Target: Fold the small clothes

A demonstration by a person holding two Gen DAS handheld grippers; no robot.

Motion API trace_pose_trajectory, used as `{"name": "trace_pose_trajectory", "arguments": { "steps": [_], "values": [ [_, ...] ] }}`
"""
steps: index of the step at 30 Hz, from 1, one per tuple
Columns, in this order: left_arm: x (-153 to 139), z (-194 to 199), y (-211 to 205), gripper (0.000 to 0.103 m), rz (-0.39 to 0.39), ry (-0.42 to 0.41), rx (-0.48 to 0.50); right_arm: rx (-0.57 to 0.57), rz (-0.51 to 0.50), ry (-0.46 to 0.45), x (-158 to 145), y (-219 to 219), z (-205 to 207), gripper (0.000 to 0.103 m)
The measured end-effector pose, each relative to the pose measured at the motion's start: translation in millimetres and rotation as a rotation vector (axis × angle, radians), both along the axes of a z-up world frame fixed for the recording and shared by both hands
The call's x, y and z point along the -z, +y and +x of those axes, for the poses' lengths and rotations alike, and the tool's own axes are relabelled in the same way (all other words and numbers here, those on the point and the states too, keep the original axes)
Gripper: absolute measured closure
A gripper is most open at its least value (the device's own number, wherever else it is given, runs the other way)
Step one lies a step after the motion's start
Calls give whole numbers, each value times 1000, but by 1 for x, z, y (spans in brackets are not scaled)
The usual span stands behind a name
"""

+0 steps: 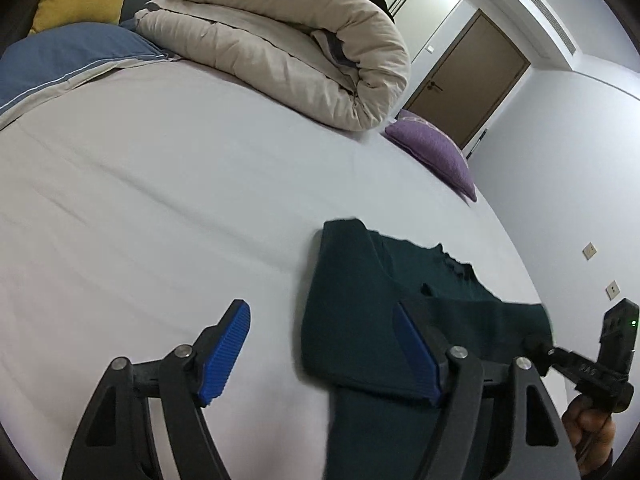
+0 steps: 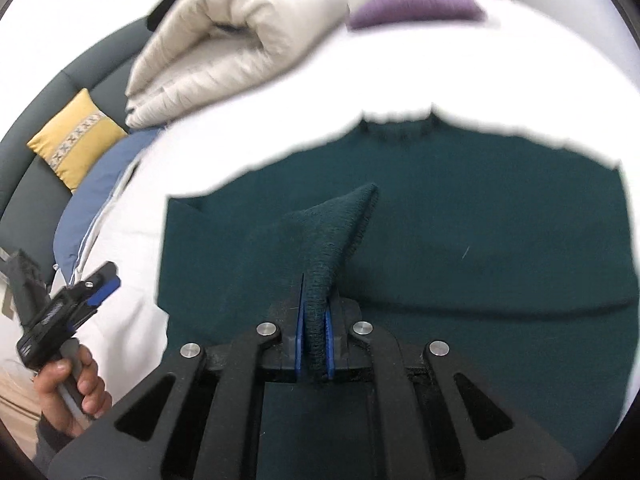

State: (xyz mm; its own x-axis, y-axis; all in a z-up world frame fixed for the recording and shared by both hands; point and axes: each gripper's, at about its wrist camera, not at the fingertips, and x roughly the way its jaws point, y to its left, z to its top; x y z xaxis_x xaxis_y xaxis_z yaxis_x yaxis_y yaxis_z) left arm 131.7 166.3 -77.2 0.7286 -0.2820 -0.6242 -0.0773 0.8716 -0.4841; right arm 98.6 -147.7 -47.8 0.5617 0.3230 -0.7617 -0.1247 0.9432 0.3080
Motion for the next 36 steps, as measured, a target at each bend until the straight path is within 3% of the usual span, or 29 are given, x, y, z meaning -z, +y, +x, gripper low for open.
{"name": "trace_pose_trajectory", "arguments": {
  "steps": [4, 8, 10, 15, 20, 28, 31, 36],
  "values": [
    [1, 20, -13, 27, 16, 11, 14, 48, -9, -23, -7, -36, 16, 97],
    [15, 45, -26, 27, 41, 65, 36, 118, -32, 42, 24, -81, 42, 97],
    [22, 58, -32, 28, 63, 92, 42, 143, 5, 92, 45, -98, 48, 96],
    [28, 87, -49, 28, 124, 135, 66, 136, 41, 100, 69, -99, 52, 96],
    [34, 117, -63, 30, 179, 162, 78, 121, 37, 92, 71, -101, 50, 93],
    [53, 147, -69, 87, 239, 196, 77, 109, 36, 97, 71, -106, 51, 93],
    [55, 151, -66, 93, 239, 186, 70, 134, -19, 106, 78, -105, 54, 96],
    [54, 147, -68, 94, 258, 153, 49, 181, -11, 83, 81, -107, 48, 97]
  ]
}}
